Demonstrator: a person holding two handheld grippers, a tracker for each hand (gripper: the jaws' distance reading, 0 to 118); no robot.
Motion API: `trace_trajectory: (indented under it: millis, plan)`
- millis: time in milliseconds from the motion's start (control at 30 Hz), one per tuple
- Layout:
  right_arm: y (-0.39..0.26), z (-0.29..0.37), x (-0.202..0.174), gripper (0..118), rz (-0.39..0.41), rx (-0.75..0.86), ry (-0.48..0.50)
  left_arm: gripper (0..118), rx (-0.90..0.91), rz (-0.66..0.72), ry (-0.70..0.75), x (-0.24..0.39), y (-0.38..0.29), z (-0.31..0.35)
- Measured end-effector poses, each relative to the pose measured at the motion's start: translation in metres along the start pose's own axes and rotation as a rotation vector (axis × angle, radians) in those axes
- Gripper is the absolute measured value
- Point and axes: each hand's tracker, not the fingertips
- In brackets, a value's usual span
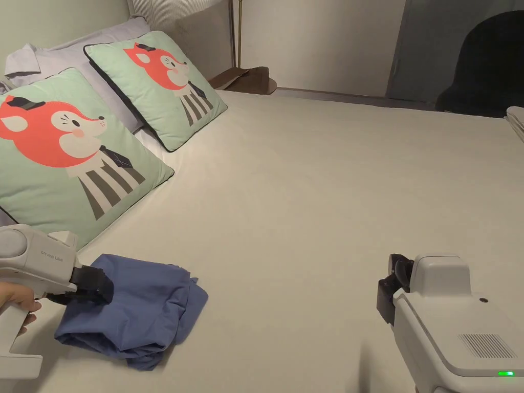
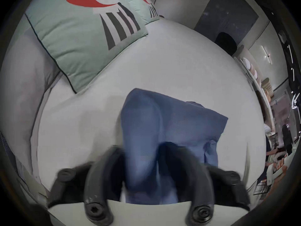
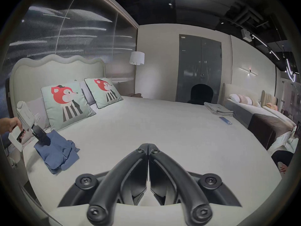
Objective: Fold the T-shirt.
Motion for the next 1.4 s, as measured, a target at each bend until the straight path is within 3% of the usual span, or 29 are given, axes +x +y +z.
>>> trace_trajectory:
  millis: [33, 100, 133, 367, 733, 967, 1167, 1233, 1267, 1400]
  plan:
    - [0.000, 0.001, 0.003, 0, 0.000, -0.001, -0.001, 65, 0.010, 0.001, 0.008, 0.002, -0.001, 0.000]
    - [0.001, 0.006, 0.009, 0, -0.007, 0.000, -0.010, 112, 0.050, 0.015, 0.033, 0.005, -0.002, 0.005]
    - [0.001, 0.009, 0.012, 0, -0.012, 0.004, -0.015, 107, 0.112, 0.016, 0.053, 0.008, -0.003, 0.014]
    - [0.012, 0.045, 0.046, 0, -0.040, 0.050, -0.045, 107, 0.286, 0.046, -0.003, 0.057, -0.008, 0.079]
    - [0.043, 0.118, 0.110, 0, -0.016, 0.206, -0.132, 107, 0.824, -0.120, 0.037, 0.228, -0.076, 0.190]
    - [0.055, 0.154, 0.142, 0, 0.025, 0.288, -0.216, 107, 1.103, -0.219, -0.024, 0.321, -0.128, 0.199]
    - [0.054, 0.176, 0.162, 0, 0.060, 0.344, -0.281, 107, 1.216, -0.246, -0.070, 0.370, -0.157, 0.176]
    - [0.053, 0.179, 0.168, 0, 0.058, 0.348, -0.287, 100, 1.240, -0.259, -0.073, 0.378, -0.165, 0.168]
    - [0.053, 0.180, 0.171, 0, 0.056, 0.351, -0.292, 91, 1.251, -0.272, -0.080, 0.381, -0.169, 0.164]
    - [0.051, 0.184, 0.177, 0, 0.054, 0.355, -0.306, 17, 1.239, -0.291, -0.104, 0.392, -0.178, 0.154]
